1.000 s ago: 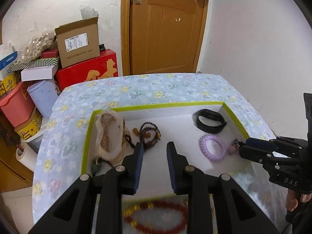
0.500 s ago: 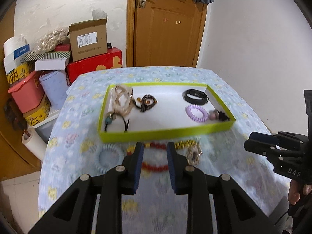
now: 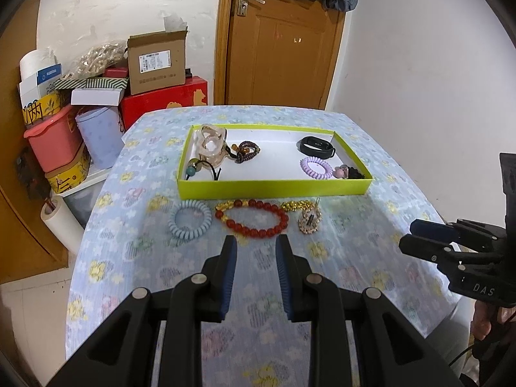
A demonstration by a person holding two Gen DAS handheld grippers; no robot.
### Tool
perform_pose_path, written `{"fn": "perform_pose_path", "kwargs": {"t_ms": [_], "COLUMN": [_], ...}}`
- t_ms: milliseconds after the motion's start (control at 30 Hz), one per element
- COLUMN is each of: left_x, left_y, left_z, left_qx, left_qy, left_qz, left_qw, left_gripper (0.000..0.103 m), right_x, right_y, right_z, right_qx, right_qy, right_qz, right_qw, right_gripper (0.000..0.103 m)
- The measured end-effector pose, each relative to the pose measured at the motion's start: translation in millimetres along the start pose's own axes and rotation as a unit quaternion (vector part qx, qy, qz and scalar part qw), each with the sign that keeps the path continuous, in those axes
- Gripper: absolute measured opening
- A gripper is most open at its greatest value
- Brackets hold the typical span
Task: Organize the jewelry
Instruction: 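Grasp the light-blue coil hair tie with the left tool while the right grasps a gold chain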
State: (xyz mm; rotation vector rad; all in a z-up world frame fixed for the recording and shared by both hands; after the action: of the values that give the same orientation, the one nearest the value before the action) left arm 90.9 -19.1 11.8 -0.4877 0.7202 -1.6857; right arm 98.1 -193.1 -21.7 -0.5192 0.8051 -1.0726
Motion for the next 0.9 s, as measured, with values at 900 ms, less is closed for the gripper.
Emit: {"fn": "perform_pose_path", "kwargs": {"t_ms": [900], "left_x": [-31.6], "left_y": [3.0], "left_z": [-13.3], "left_qx": [-0.006], "left_qy": [-0.037], "left_qz": [0.017], "left_qw": [0.9992], "left_gripper": [0.027], "right_x": [-12.5], "right_y": [7.4], "right_z": [-5.5], "right_qx": [-0.009], "right_qy": [-0.011], "right_qz": [0.022], "right_qw": [1.0], "right_gripper": [0.041]}}
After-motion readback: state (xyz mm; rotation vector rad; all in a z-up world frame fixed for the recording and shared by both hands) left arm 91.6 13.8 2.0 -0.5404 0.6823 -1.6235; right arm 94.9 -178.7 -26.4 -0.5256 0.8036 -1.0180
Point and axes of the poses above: each gripper's, at about its wrist camera, not at the fingertips, and y roughly the way its jaws point, x to its right, z to its top, the point moved 2 cm from there along y, roughly the way its jaws point, and after that the axes turned 13 degrees about y, right-handed, at the moved point
